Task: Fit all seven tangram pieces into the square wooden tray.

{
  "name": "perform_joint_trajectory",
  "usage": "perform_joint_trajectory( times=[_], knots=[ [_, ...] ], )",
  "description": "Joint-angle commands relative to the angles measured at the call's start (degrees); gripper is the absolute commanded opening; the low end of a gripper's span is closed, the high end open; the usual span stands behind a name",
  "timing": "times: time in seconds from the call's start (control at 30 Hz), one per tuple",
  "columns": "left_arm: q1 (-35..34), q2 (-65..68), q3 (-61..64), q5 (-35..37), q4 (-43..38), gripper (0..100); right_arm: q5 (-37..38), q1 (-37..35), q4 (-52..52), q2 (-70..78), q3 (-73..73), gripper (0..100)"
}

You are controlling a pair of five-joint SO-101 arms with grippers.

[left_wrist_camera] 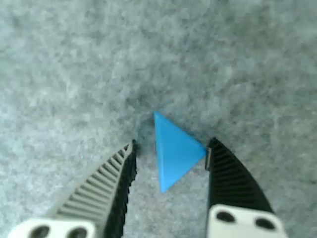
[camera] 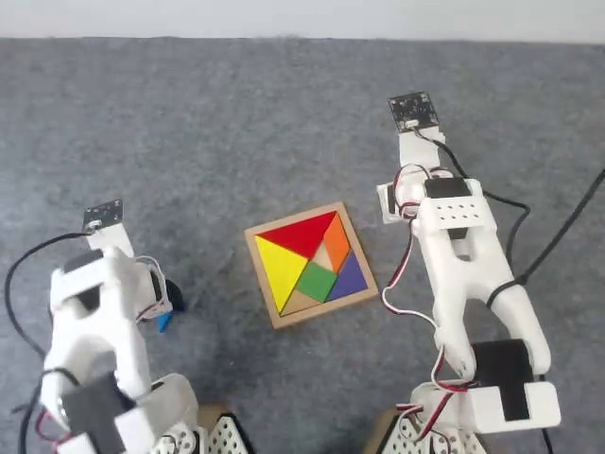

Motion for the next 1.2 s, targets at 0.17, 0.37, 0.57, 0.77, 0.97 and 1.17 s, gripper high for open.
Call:
perform_joint_trajectory(
  times=[0.17, 0.37, 0.57, 0.77, 0.97, 1.17],
  knots=[
    [4.66, 2.46, -2.86, 0.09, 0.97, 19, 0.97, -0.13, -1.01, -0.57, -3.08, 6.5],
    [4.92, 2.55, -2.68, -0.09, 0.7, 13, 1.05, -0.13, -1.01, -0.57, -3.08, 6.5],
    [4.92, 2.11, -2.59, 0.0, 0.7, 13, 1.05, -0.13, -1.01, -0.66, -3.16, 6.5],
    [4.92, 1.93, -2.59, -0.09, 0.18, 8, 1.05, -0.13, -1.01, -0.66, -3.16, 6.5],
    [4.84, 1.67, -2.59, -0.18, 0.0, 8, 1.05, -0.13, -1.01, -0.66, -3.16, 6.5],
    [4.92, -7.12, 0.75, -0.18, 0.26, 8, 1.05, -0.04, -0.4, -3.47, -2.73, 6.5]
  ],
)
